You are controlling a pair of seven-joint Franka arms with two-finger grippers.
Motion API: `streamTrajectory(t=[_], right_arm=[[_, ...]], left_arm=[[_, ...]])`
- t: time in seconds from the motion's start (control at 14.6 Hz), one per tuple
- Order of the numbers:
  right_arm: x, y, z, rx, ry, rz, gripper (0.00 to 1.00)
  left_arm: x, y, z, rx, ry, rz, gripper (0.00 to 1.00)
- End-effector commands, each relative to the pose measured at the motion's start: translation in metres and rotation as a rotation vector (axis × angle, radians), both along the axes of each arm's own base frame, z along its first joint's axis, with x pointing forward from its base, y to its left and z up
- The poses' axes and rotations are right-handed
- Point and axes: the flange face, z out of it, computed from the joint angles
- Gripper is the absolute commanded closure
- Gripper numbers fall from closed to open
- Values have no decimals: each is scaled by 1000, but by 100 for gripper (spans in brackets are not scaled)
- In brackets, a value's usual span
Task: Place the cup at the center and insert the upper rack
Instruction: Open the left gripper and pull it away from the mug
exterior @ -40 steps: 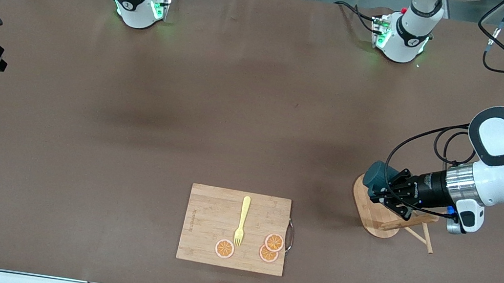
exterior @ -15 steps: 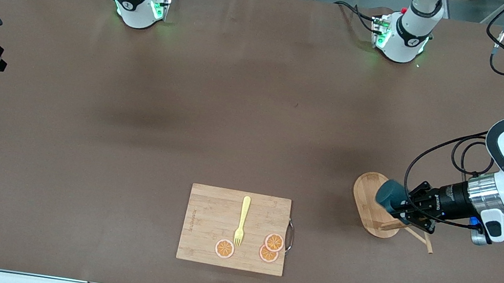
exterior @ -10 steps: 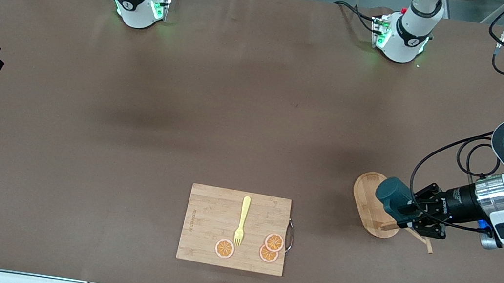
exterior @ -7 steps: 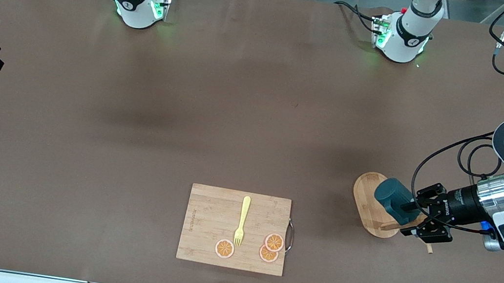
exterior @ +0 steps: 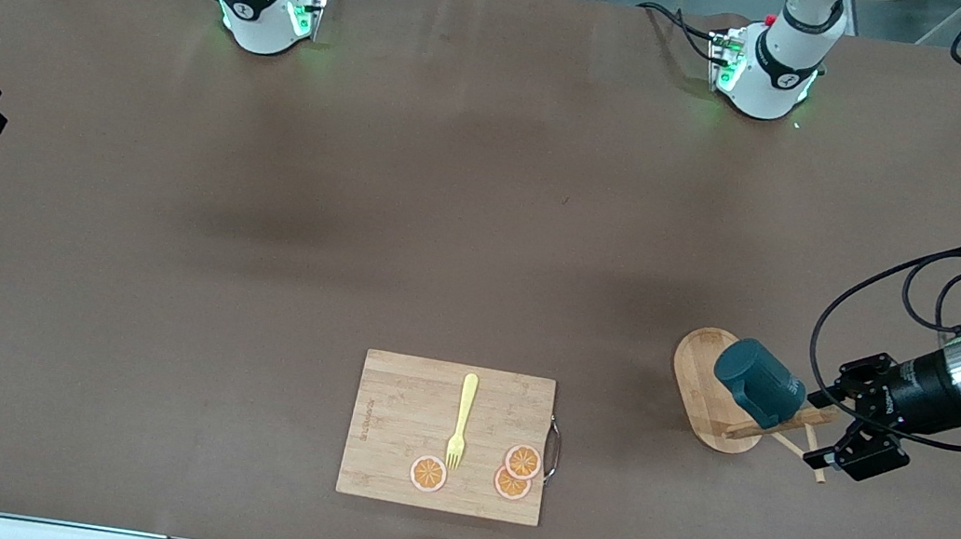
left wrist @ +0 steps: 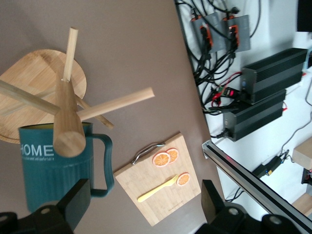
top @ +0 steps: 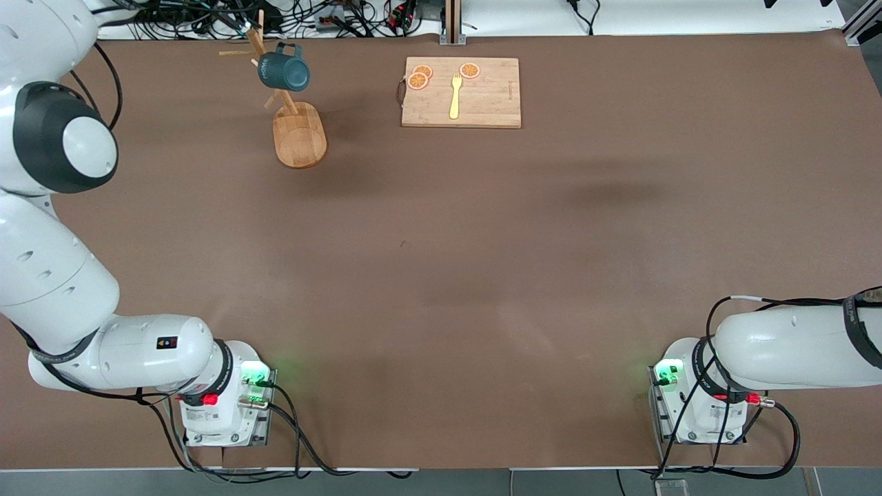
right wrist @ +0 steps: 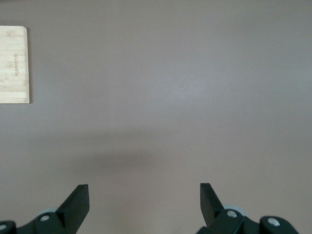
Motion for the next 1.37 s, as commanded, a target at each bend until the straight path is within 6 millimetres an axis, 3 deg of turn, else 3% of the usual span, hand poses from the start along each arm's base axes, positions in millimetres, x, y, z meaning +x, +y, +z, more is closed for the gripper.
streamTrajectory(t=[0.0, 0.34, 0.55, 0.82, 1.03, 1.31], right_arm=[[-7, -2, 6, -14, -4, -3, 0], [-7, -4, 6, -15, -5, -6, 0], [-7, -3, 6, -14, -5, -6, 0], [-7, -3, 6, -14, -4, -6, 0], [-7, -3, 5, -14, -2, -6, 0], [-7, -3, 5, -13, -1, -6, 0]], left_arm=[[-15, -1, 33, 37, -34, -15, 0], [-53, 3, 72, 280, -20, -281, 0], [-75, 25, 92, 380, -47, -526, 0], [-98, 37, 101, 461, -64, -834, 0], [-117, 41, 112, 538, -83, -945, 0], [-127, 37, 127, 557, -117, -1027, 0]])
